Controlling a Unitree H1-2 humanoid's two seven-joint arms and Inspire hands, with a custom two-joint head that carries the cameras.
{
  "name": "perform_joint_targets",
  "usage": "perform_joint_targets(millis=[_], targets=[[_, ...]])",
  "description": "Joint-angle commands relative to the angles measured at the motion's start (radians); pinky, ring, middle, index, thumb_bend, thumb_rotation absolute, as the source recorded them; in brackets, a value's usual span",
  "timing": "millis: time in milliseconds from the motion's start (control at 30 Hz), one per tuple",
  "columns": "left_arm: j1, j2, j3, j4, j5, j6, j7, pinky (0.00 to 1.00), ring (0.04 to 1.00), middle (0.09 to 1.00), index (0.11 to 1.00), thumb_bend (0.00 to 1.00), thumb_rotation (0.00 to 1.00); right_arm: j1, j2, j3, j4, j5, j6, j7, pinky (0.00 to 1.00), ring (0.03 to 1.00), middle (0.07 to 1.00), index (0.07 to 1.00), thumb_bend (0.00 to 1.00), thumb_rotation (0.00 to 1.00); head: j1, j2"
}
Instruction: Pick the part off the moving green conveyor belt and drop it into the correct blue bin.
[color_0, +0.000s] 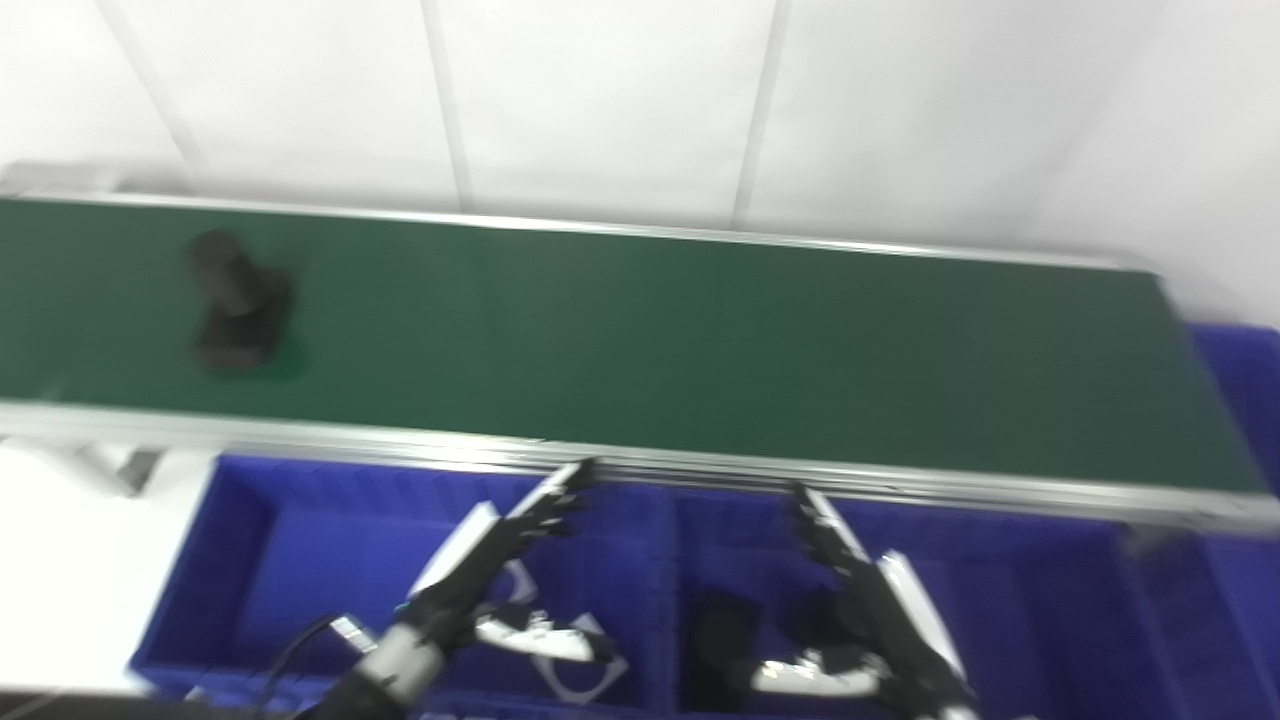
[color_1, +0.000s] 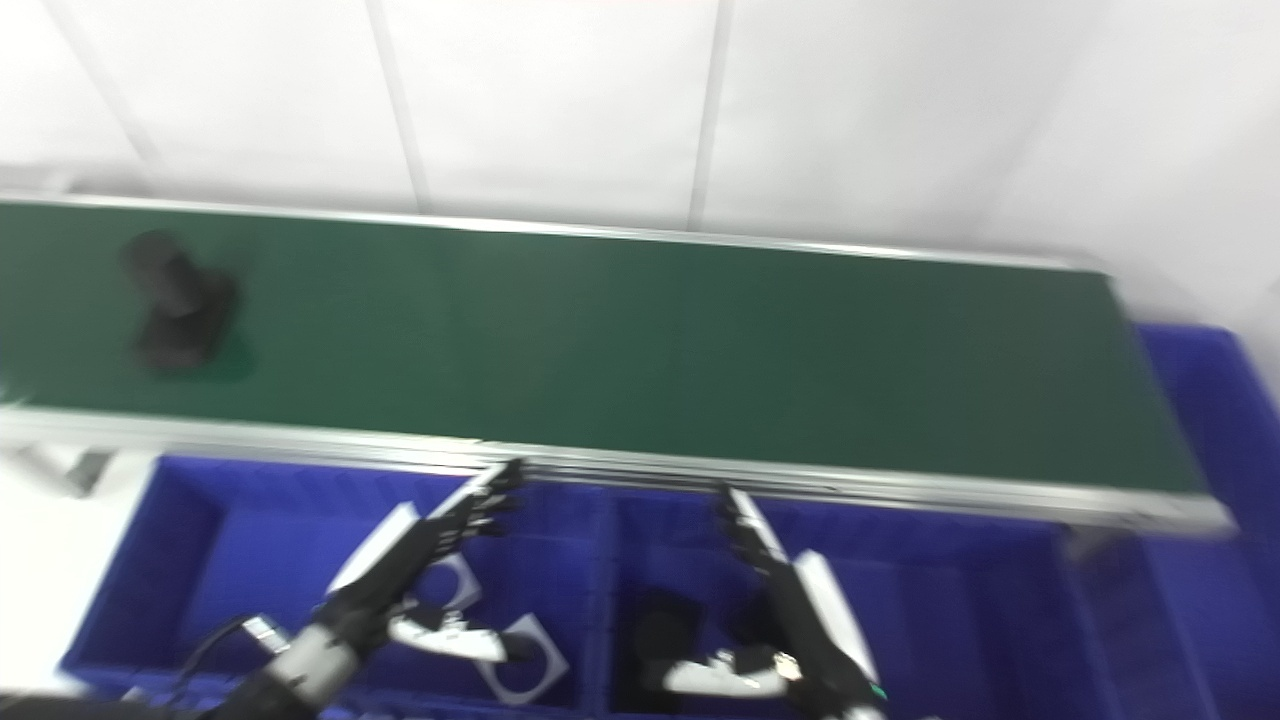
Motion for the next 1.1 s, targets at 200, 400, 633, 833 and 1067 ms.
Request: perform_joint_targets(millis=[200, 400, 633, 833, 1067], targets=[[-0.018, -0.024, -0.017, -0.002, 0.019, -0.024, 0.033, 0.82, 0.886, 0.942, 0.938, 0.84, 0.23, -0.012, -0.017, -0.008, 0.012, 0.024, -0.072, -0.012, 0.88, 0.93, 0.954, 0.996, 0.79, 0.0, 0.009, -0.018], [-0.026, -0.027, -0.023, 0.018, 0.022, -0.046, 0.043, 0.82, 0.886, 0.94, 0.936, 0.84, 0.23, -0.016, -0.023, -0.012, 0.026, 0.043, -0.083, -0.013, 0.89, 0.925, 0.95, 0.995, 0.79, 0.0, 0.009, -0.032], [-0.027, -0.032, -0.03, 0.041, 0.041, -0.071, 0.066, 0.79, 0.865, 0.916, 0.92, 0.86, 0.22, -0.014, -0.027, -0.016, 0.052, 0.043, -0.114, -0.021, 0.88, 0.908, 0.94, 0.987, 0.8, 0.0, 0.017, -0.079], [-0.028, -0.028, -0.032, 0.027, 0.054, -0.046, 0.06, 0.77, 0.866, 0.93, 0.926, 0.87, 0.25, -0.01, -0.028, -0.019, 0.038, 0.059, -0.088, -0.009, 0.88, 0.855, 0.957, 0.999, 0.8, 0.0, 0.015, -0.071], [-0.03, -0.029, -0.03, 0.04, 0.046, -0.068, 0.066, 0.77, 0.858, 0.92, 0.926, 0.87, 0.23, -0.011, -0.028, -0.018, 0.047, 0.054, -0.107, -0.016, 0.89, 0.928, 0.954, 0.997, 0.8, 0.0, 0.009, -0.066]])
